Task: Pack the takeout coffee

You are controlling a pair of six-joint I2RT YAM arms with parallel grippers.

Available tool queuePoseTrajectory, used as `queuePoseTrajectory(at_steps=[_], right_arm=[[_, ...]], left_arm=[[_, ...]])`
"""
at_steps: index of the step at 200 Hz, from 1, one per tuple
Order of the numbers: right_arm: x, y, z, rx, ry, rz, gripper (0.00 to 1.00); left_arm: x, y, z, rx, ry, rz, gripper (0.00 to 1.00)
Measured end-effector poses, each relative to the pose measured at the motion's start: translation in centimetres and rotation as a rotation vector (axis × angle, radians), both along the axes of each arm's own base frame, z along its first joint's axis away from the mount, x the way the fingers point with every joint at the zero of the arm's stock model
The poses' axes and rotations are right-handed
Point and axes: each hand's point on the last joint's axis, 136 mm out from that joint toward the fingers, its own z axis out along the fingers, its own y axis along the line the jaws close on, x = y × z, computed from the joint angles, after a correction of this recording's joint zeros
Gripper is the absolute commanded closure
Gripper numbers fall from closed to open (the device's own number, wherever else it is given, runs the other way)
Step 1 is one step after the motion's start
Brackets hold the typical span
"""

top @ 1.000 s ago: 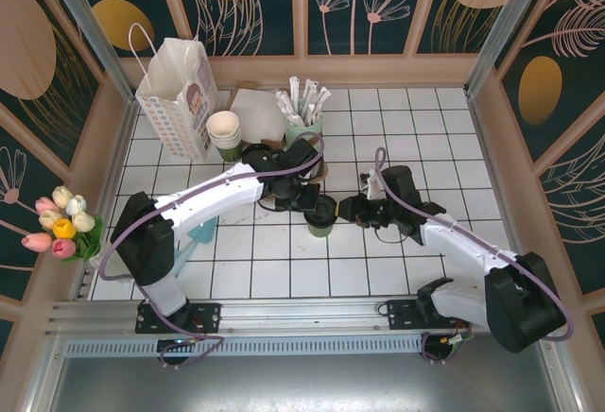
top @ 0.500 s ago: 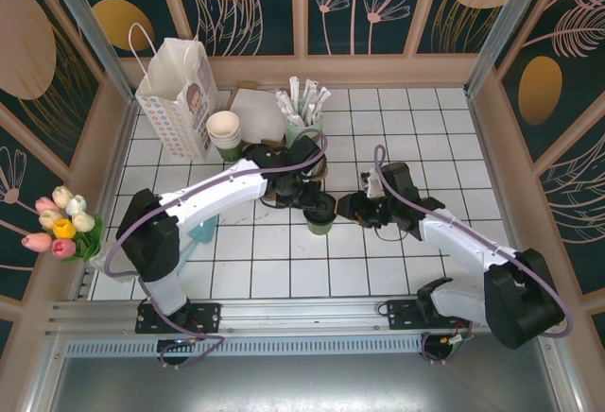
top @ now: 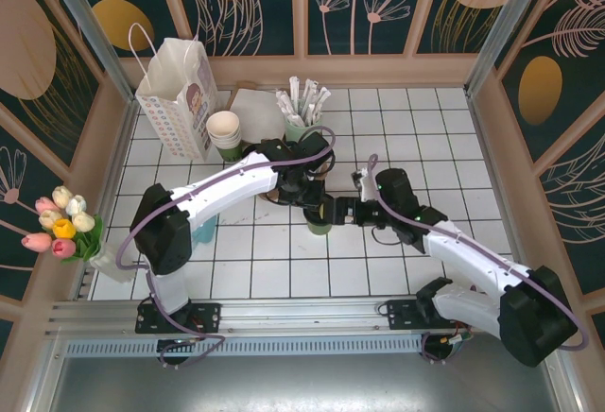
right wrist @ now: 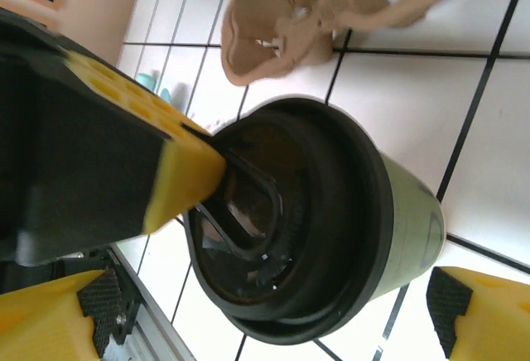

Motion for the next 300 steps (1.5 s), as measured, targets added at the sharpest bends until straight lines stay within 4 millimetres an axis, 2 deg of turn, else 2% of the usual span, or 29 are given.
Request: queuePoseTrajectory(at_steps=[24,61,157,180,228,274,300], right_arm=[[-0.6,0.0,-1.3,-0.034,-0.026,0.018,0.01],[-0.4,-0.8,-2.8,-0.084,-0.055,-0.005,0.01],[0.2,-0.4,-2.8,-0.140,-0.145,-0.024,0.03],[0.1,-0.2,-3.7,-0.175,-0.139,-0.036,0.04],[-0.2,0.5,-4.2,-0.182,-0.109,-0.080,0.05],[-0.1,0.0,-2.6,-0.133,-0.071,-0.067,0.05],[2.6,-2.4,0.6,0.007,-0.032,-0.145,0.05]], left_arm=[[0.0,0.1,0.0,0.003,0.002,0.000,1.00],[0.0,0.0,0.0,0.002,0.002,0.000,1.00],[0.2,0.0,-0.3,-0.004,-0.005,0.007,1.00],[0.2,0.0,-0.3,-0.014,-0.012,0.007,1.00],[0.3,0.0,-0.5,-0.042,-0.031,0.010,1.00],[0.5,-0.1,-0.3,-0.033,-0.042,-0.025,1.00],[0.7,-0.2,-0.2,-0.017,-0.059,-0.081,1.00]])
